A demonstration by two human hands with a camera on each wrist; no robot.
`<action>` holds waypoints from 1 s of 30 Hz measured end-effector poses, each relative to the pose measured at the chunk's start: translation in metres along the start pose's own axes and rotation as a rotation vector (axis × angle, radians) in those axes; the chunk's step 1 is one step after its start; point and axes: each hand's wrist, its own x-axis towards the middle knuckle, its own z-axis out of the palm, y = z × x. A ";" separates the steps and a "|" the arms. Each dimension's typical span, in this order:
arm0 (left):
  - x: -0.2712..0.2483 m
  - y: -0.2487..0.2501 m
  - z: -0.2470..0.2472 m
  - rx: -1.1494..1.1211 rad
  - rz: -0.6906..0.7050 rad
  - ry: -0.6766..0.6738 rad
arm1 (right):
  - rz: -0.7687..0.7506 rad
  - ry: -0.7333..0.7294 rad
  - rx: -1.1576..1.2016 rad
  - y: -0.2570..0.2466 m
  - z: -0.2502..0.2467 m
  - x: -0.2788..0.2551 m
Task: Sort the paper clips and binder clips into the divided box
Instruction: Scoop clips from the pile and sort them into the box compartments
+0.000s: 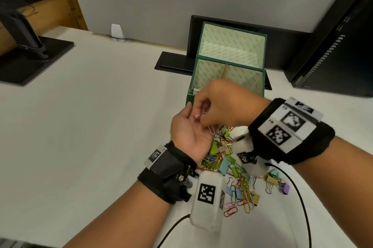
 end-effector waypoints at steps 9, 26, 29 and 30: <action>-0.003 0.005 0.001 0.238 -0.014 -0.050 | 0.057 0.802 0.273 0.027 -0.038 0.038; -0.034 0.010 0.021 0.697 0.273 -0.187 | 0.222 0.440 0.170 0.051 -0.034 -0.045; -0.053 0.019 0.029 1.079 0.435 -0.258 | 0.345 0.232 0.035 0.078 -0.017 -0.074; -0.059 0.023 0.032 1.219 0.476 -0.263 | 0.380 0.167 0.019 0.086 -0.013 -0.083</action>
